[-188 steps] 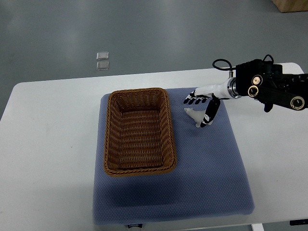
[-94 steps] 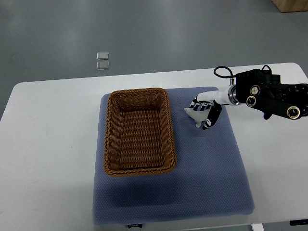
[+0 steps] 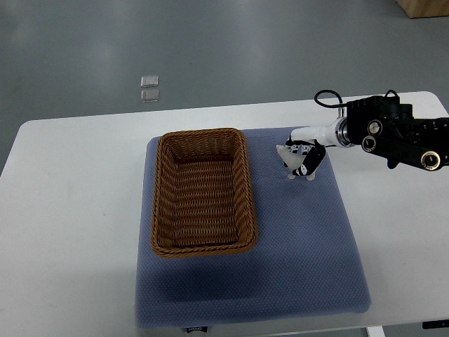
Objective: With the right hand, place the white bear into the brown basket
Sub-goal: 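Close the right hand's fingers around the white polar bear, then lift the bear with the right hand and carry it over the basket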
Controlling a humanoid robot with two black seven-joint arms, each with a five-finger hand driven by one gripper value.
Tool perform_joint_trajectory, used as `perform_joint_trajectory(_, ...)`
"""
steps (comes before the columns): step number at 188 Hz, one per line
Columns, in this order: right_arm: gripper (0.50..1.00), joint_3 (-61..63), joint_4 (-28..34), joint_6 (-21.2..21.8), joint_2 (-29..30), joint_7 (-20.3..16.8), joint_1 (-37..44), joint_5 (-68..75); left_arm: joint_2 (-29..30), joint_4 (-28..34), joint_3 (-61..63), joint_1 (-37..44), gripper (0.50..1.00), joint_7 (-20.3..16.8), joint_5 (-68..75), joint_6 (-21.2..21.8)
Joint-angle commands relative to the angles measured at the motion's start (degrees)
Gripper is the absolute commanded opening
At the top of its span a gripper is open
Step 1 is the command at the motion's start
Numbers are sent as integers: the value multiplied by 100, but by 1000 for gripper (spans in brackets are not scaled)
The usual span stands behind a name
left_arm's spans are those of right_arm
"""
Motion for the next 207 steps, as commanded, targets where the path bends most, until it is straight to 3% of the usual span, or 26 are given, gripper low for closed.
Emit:
perform_joint_trajectory(1,500,39,163,115,-231,-1,336,39,0,8,0,0,1000,7,1,2)
perform_joint_trajectory(54,500,56,980,809,-1084,-10,1988,645,0,8,-9,0,1000,7,1,2)
perform_joint_trajectory(97,500,12,1209,827,-987,-19,2402,751,0,8,-9,0,1000,7,1,2)
perform_joint_trajectory(135,500,4,1025,686,-64,-10,2454,909,0,17,0,0,1000,-2,1,2)
perform_joint_trajectory(182,500,-295,6,335,1614,8,2253,918,0,17,0,0,1000,-2,-7,2)
perform_joint_trajectory(207,500,-295,-452,194,2230,8,1910,874,0,26,0,0,1000,-2,-7,2)
